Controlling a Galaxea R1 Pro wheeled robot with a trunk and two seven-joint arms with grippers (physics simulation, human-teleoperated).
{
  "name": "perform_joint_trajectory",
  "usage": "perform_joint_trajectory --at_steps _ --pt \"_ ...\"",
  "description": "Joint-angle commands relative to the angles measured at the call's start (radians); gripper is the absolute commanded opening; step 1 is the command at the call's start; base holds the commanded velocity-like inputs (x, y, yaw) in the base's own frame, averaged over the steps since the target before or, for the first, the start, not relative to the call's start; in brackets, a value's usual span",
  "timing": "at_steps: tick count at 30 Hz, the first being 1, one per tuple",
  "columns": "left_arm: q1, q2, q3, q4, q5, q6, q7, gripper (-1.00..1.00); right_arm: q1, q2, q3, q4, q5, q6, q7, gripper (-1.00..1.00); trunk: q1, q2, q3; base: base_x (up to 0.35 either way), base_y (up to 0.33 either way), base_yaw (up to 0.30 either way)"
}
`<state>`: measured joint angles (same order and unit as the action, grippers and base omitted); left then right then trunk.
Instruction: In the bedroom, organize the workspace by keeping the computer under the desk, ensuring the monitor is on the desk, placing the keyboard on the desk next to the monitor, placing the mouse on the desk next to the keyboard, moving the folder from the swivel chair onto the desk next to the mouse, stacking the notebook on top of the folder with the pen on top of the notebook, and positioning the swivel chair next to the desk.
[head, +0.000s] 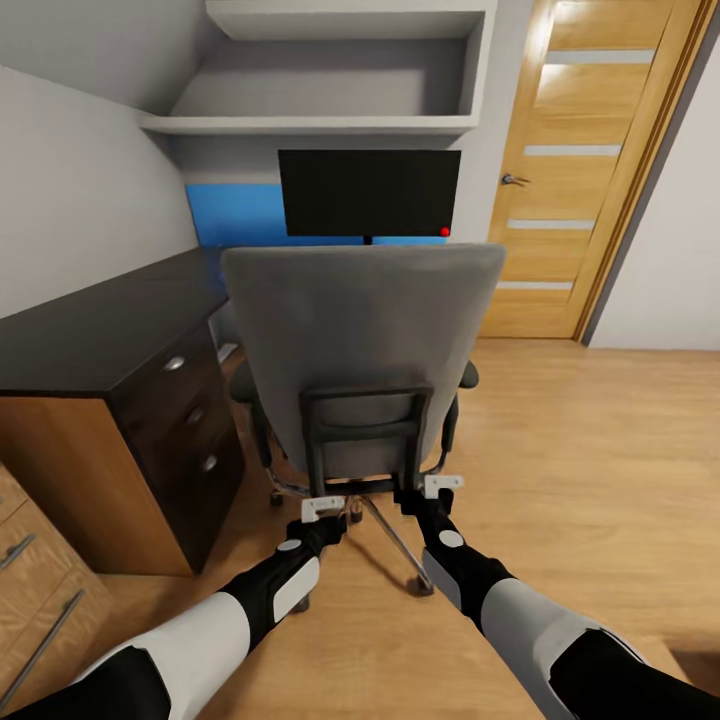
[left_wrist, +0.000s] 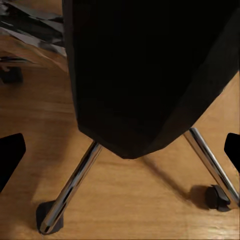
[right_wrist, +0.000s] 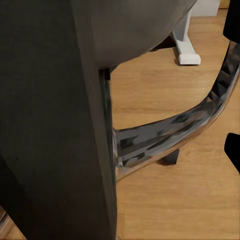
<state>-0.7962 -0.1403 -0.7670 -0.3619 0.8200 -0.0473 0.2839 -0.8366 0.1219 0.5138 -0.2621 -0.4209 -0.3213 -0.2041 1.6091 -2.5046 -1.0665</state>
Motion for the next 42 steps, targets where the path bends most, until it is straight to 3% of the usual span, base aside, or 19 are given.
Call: perform_joint_trajectory --at_steps 1,42 --pt "-0.001 0.001 -0.007 -0.001 0.005 -0.012 0.006 1.00 -0.001 -0.001 0.000 0.001 -0.012 -0.005 -0.009 1.00 0.000 0.000 -0.001 0.322 -0.076 0.000" --pt "-0.001 0.002 -0.007 0.000 0.007 -0.025 0.005 1.00 -0.001 0.001 0.002 0.012 -0.012 -0.005 -0.009 1.00 0.000 0.000 -0.001 0.319 -0.049 0.000"
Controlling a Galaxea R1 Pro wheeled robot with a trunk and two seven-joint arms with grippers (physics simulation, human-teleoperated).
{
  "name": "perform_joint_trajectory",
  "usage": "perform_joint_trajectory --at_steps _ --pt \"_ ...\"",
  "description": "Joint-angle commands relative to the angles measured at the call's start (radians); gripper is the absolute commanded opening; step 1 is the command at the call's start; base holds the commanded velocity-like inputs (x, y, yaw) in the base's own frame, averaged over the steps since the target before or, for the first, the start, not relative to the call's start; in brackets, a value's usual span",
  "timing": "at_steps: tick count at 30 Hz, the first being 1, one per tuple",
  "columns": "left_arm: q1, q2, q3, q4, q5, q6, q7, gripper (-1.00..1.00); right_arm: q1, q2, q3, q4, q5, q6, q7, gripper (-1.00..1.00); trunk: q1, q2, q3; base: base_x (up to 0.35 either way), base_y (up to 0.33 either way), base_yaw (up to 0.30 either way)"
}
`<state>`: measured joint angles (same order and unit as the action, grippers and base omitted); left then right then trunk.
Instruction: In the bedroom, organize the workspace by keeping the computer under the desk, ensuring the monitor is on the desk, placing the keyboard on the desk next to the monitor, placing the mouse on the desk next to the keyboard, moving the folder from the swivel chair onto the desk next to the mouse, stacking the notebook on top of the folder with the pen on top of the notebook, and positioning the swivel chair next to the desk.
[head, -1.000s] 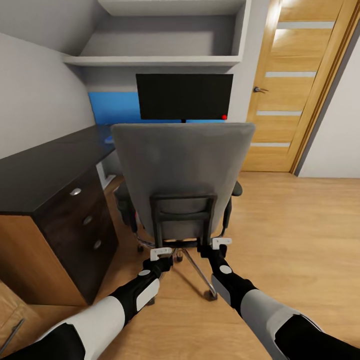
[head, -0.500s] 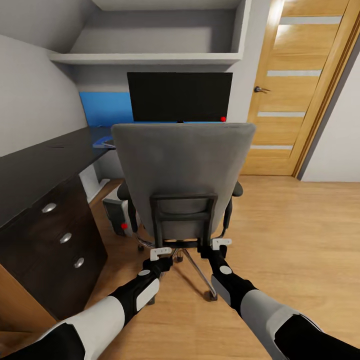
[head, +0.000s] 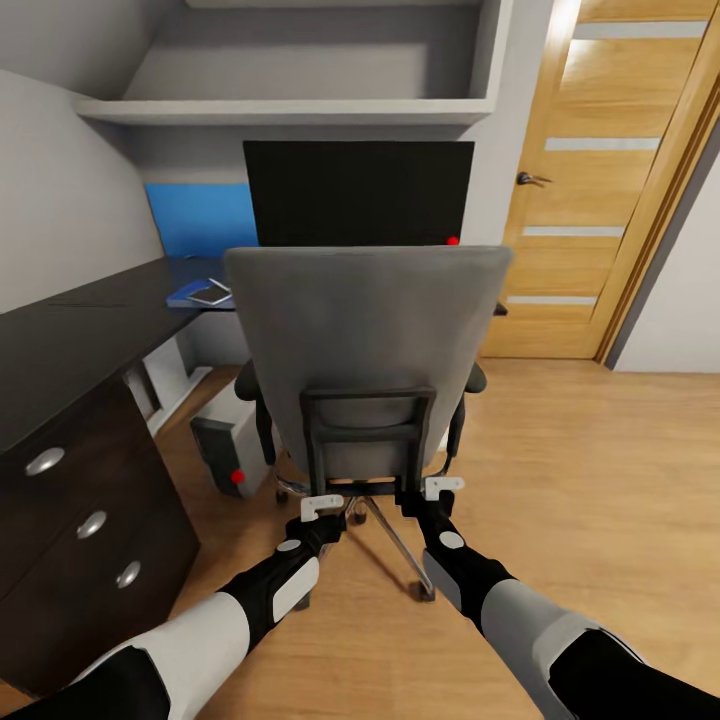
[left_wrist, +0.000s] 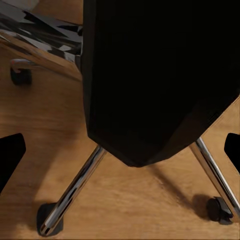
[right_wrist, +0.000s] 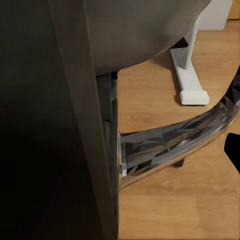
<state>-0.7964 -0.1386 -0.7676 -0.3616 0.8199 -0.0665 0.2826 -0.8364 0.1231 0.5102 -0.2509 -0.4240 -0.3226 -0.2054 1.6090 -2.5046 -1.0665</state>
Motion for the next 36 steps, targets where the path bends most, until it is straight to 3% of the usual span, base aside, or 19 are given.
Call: perform_joint_trajectory --at_steps 1,26,36 --pt "-0.001 0.001 -0.007 0.000 0.007 -0.006 0.006 1.00 -0.001 0.000 0.005 0.001 -0.009 -0.004 -0.008 1.00 0.000 0.000 -0.001 0.322 0.000 0.000" --pt "-0.001 0.001 -0.006 0.000 0.009 -0.004 0.007 1.00 -0.001 0.000 0.005 0.002 -0.007 -0.004 -0.008 1.00 0.000 0.000 -0.001 0.317 0.000 0.000" --pt "-0.001 0.002 -0.006 0.001 0.010 -0.004 0.008 1.00 -0.001 -0.001 0.005 0.021 -0.008 -0.019 -0.008 1.00 0.000 0.000 -0.001 0.014 -0.016 0.000"
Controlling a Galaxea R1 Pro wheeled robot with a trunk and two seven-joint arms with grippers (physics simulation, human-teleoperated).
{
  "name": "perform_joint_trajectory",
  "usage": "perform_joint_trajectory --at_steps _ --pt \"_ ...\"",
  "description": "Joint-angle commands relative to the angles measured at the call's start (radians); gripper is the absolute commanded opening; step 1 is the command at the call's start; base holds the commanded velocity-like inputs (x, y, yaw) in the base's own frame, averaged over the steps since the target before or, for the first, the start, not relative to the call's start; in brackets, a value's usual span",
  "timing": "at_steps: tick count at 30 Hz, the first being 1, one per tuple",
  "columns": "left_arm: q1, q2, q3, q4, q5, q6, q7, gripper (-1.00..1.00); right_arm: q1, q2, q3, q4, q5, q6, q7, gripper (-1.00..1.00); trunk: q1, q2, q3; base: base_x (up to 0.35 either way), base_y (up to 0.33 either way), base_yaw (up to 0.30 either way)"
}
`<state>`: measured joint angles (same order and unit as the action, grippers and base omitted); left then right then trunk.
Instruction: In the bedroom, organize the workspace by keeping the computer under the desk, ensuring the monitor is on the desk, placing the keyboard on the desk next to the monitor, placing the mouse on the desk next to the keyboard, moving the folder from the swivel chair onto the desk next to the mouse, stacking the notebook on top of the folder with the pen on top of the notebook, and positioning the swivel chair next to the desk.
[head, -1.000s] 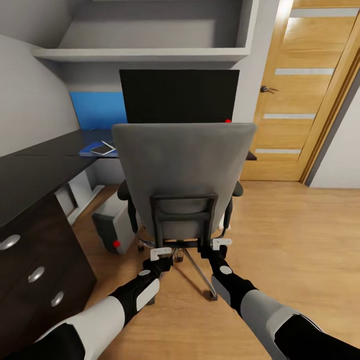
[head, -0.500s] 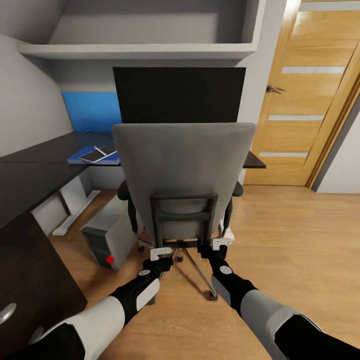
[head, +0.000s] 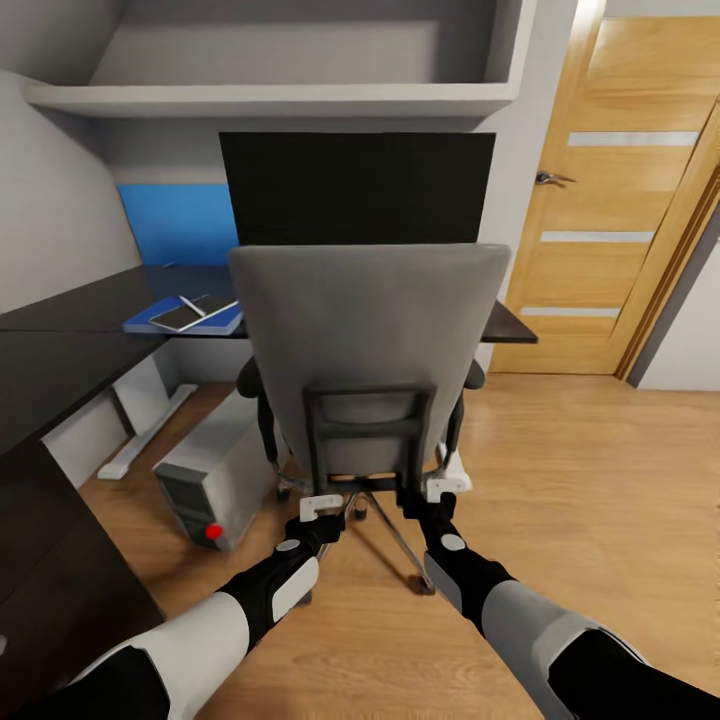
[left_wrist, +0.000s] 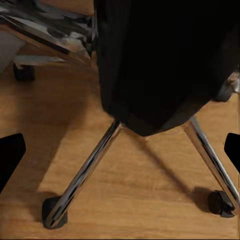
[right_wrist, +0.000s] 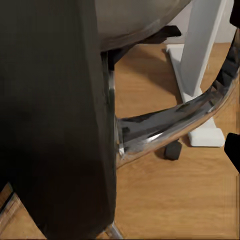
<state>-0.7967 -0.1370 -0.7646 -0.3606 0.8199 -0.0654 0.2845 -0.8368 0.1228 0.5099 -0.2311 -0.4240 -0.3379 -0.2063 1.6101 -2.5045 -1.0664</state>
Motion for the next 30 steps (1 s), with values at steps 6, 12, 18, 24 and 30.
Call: perform_joint_trajectory --at_steps 6,12,18,24,30 --pt "-0.001 0.001 -0.008 0.000 0.009 -0.005 0.006 1.00 -0.001 0.001 0.006 0.009 -0.009 -0.040 -0.007 1.00 -0.001 0.000 -0.001 -0.300 -0.062 0.000" --pt "-0.001 0.001 -0.008 0.000 0.009 -0.005 0.005 1.00 -0.001 0.000 0.006 0.010 -0.009 -0.043 -0.005 1.00 -0.001 0.000 -0.001 -0.332 -0.006 0.000" --pt "-0.001 0.001 -0.008 0.000 0.010 -0.005 0.005 1.00 -0.001 0.000 0.006 0.010 -0.009 -0.043 -0.006 1.00 -0.001 0.000 -0.001 -0.334 -0.001 0.000" --pt "-0.001 0.000 -0.008 -0.001 0.009 -0.005 0.006 1.00 -0.001 0.005 0.008 0.009 -0.009 -0.037 -0.007 1.00 -0.002 0.000 0.007 -0.334 0.000 0.000" --pt "-0.001 0.000 0.003 -0.002 0.073 -0.007 0.015 1.00 -0.001 0.001 0.005 0.011 -0.010 -0.042 -0.008 1.00 -0.004 0.001 0.030 -0.184 0.000 0.000"
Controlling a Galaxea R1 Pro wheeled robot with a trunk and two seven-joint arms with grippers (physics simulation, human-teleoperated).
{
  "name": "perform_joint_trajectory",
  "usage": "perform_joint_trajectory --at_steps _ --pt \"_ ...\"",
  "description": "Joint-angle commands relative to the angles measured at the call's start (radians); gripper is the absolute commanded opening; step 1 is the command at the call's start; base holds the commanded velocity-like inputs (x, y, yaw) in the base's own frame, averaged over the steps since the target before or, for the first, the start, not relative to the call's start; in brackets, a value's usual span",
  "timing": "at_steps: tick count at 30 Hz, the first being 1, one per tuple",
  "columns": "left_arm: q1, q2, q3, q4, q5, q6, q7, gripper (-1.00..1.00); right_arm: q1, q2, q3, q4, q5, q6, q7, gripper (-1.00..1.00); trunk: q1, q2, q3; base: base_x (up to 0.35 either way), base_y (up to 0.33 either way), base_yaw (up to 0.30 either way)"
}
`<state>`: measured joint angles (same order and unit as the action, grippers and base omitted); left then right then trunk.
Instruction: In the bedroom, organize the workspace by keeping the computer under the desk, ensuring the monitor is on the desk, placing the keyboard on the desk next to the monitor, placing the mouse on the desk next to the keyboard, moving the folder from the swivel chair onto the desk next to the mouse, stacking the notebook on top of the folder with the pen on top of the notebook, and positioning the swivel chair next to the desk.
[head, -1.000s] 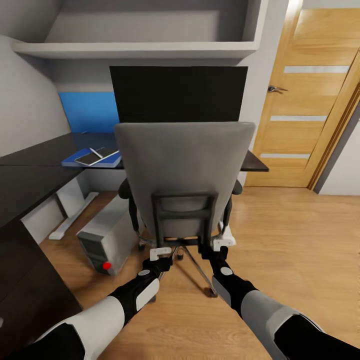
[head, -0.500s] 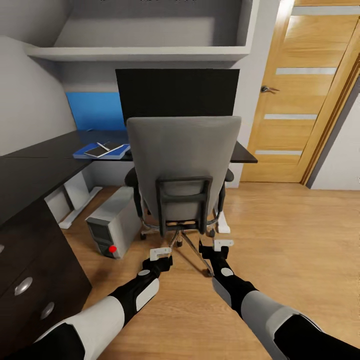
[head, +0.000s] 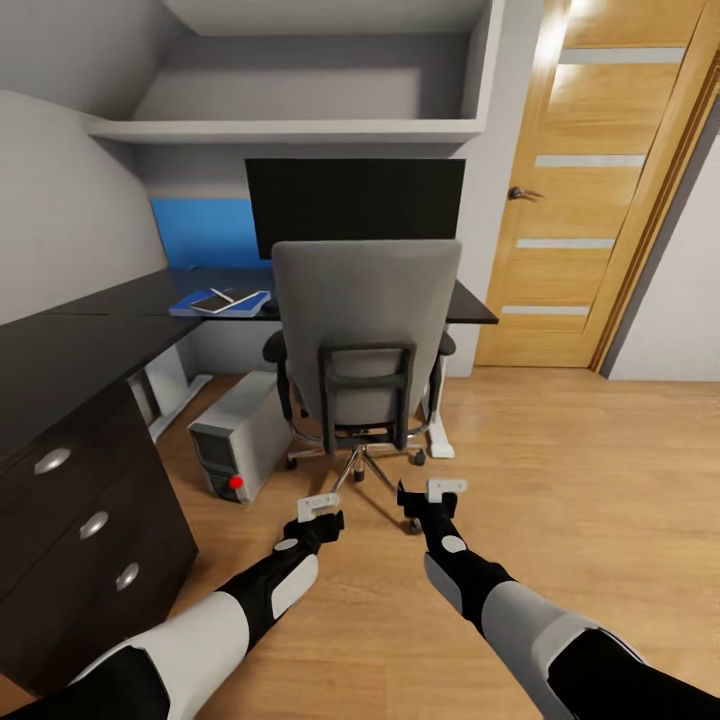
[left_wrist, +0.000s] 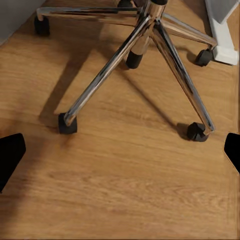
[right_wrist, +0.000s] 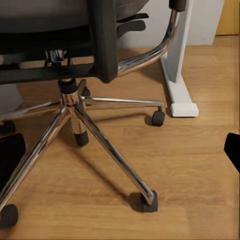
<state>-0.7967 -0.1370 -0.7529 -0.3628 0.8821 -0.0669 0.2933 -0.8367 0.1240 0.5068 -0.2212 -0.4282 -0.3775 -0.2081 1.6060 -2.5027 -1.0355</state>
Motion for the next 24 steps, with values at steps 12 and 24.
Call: perform_joint_trajectory --at_steps 12,24 --pt "-0.001 0.004 -0.012 0.188 0.059 -0.008 -0.003 1.00 0.002 -0.009 0.007 0.171 -0.013 -0.125 -0.007 1.00 -0.006 0.002 0.046 -0.002 0.000 0.000" --pt "0.080 0.004 -0.013 0.335 0.063 -0.158 -0.005 1.00 0.190 -0.011 0.005 0.242 -0.021 -0.291 -0.007 1.00 -0.048 0.080 0.084 0.000 0.000 0.000"
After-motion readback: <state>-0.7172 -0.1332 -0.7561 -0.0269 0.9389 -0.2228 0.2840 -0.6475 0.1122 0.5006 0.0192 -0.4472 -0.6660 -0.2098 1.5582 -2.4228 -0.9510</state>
